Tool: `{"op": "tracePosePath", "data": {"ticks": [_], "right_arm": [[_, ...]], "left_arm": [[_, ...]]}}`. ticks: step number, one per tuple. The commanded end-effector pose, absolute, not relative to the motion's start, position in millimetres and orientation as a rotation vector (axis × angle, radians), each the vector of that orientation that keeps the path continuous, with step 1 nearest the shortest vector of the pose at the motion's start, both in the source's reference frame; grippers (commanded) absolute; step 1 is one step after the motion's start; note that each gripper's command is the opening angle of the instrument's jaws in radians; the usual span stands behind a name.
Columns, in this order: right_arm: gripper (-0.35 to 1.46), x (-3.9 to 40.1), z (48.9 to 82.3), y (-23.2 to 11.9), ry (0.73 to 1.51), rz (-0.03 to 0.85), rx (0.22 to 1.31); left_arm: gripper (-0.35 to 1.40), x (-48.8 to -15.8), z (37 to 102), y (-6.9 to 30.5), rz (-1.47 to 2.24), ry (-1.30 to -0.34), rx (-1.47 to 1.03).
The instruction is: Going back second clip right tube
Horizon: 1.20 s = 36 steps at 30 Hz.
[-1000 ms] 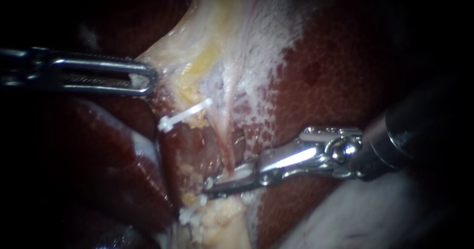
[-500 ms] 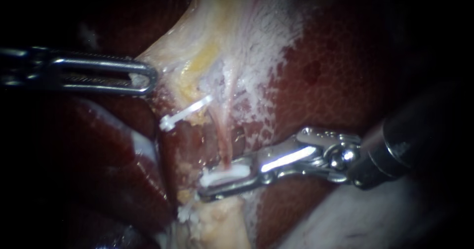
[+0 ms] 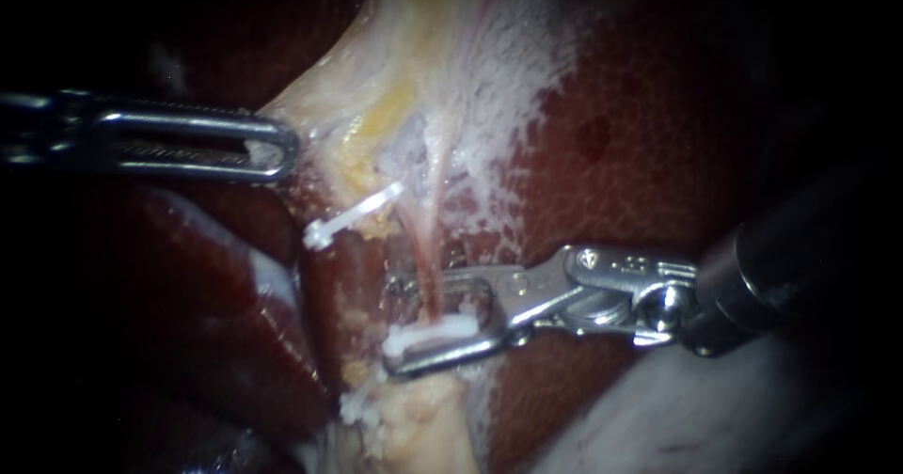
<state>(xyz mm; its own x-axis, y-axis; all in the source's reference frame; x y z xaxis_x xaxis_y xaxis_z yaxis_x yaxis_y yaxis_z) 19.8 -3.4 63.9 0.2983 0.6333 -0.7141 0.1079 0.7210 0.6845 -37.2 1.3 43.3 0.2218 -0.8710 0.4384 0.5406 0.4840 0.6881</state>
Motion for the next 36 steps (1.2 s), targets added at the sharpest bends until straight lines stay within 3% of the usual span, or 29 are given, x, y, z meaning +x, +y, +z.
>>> {"op": "tracePosePath", "data": {"ticks": [1,36], "right_arm": [[0.6,19.6,63.8,-3.4,1.241,0.391,0.722],[0.6,8.0,59.2,0.2,1.295,0.312,0.566]], "left_arm": [[-0.35,-37.2,43.3,1.3,-1.019,-0.901,0.435],[-0.35,-37.0,43.7,1.3,-1.017,-0.902,0.435]]}}
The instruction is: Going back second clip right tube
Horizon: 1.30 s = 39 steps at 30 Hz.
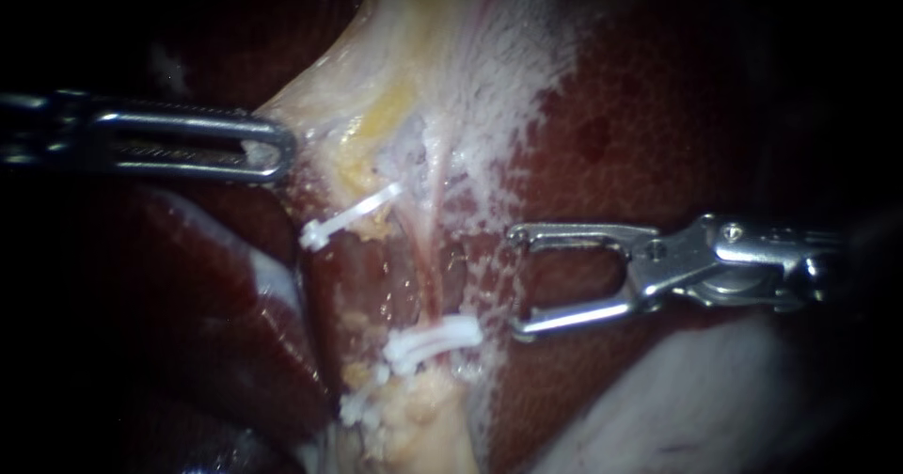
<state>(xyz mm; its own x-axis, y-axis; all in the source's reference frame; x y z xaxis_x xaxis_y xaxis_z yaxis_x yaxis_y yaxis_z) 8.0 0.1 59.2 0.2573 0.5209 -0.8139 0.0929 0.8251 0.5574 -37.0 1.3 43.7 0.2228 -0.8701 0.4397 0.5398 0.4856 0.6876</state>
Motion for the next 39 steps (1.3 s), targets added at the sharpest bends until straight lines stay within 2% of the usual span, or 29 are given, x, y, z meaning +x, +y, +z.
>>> {"op": "tracePosePath", "data": {"ticks": [1,13,28,39], "right_arm": [[0.6,7.8,59.1,0.2,1.295,0.312,0.568],[0.6,7.2,58.2,0.0,1.299,0.301,0.565],[0.6,6.8,58.2,0.0,1.299,0.3,0.566],[0.6,6.8,58.3,0.0,1.299,0.299,0.566]], "left_arm": [[-0.35,-37.0,43.7,1.3,-1.017,-0.902,0.435],[-0.35,-37.3,46.6,1.1,-1.016,-0.903,0.421],[-0.35,-41.7,50.5,-1.0,-0.978,-0.9,0.451],[-0.35,-41.8,51.1,-0.8,-0.975,-0.895,0.453]]}}
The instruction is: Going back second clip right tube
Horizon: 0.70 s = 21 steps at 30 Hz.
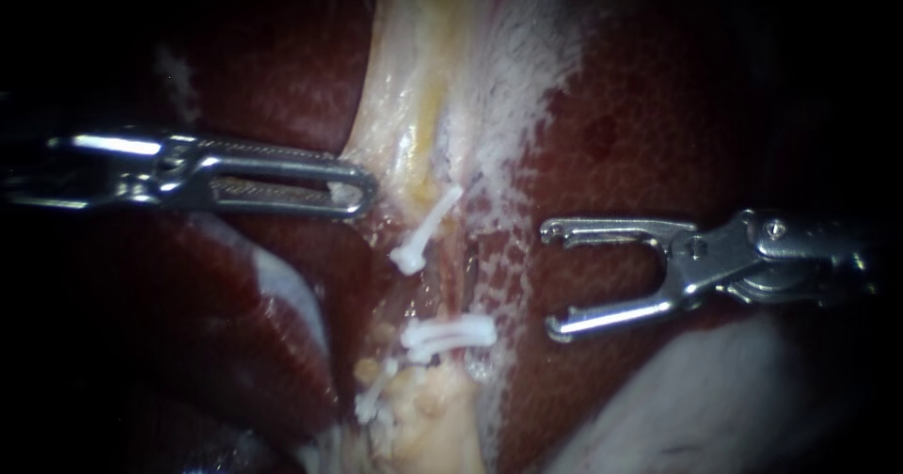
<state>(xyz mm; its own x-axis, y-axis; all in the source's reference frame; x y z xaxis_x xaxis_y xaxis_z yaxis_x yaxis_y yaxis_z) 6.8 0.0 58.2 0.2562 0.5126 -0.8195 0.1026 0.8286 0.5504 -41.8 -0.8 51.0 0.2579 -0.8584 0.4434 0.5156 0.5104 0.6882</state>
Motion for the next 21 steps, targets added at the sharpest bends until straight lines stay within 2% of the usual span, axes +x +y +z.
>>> {"op": "tracePosePath", "data": {"ticks": [1,21], "right_arm": [[0.6,6.8,58.3,0.0,1.299,0.299,0.565],[0.6,6.7,58.3,0.0,1.299,0.299,0.565]], "left_arm": [[-0.35,-41.8,51.1,-0.8,-0.975,-0.895,0.453],[-0.35,-41.5,52.3,-0.5,-0.968,-0.881,0.455]]}}
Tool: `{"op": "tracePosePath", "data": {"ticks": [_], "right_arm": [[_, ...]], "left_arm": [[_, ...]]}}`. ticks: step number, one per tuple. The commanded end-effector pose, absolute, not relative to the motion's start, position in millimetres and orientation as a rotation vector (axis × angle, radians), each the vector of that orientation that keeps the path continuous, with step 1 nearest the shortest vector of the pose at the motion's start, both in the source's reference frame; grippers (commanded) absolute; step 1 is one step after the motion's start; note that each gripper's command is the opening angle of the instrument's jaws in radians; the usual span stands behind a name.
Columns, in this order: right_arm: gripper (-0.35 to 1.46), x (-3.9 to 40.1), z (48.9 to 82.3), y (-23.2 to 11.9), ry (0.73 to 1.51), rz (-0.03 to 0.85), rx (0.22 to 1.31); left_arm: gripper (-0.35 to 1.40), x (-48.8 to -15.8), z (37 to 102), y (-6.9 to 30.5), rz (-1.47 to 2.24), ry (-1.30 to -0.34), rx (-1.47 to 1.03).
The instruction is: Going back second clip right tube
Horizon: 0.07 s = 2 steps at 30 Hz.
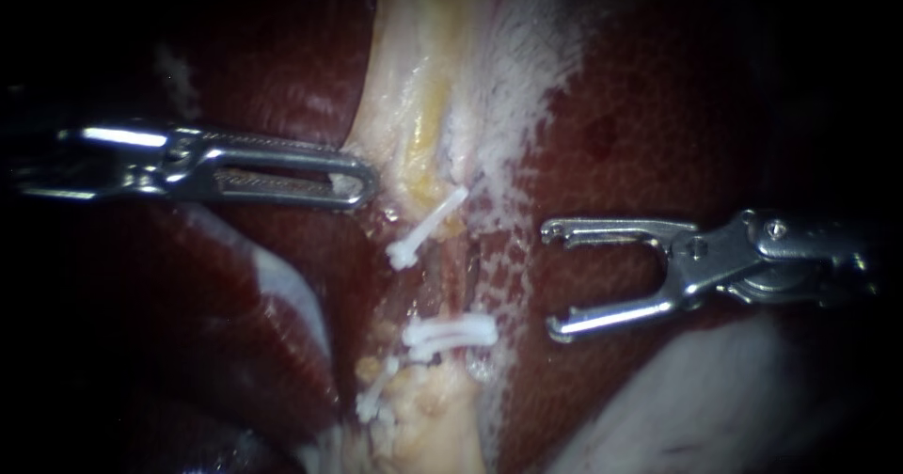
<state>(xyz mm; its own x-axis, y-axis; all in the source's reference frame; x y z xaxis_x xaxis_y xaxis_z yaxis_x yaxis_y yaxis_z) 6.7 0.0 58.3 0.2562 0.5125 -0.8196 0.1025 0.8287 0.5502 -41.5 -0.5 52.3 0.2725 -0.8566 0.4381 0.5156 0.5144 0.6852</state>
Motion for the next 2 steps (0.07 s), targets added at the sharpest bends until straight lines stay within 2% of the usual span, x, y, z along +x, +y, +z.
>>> {"op": "tracePosePath", "data": {"ticks": [1,2], "right_arm": [[0.6,6.7,58.3,0.0,1.299,0.299,0.565],[0.6,6.7,58.3,0.0,1.299,0.299,0.565]], "left_arm": [[-0.35,-41.5,52.3,-0.5,-0.968,-0.881,0.455],[-0.35,-41.5,52.3,-0.5,-0.968,-0.881,0.455]]}}
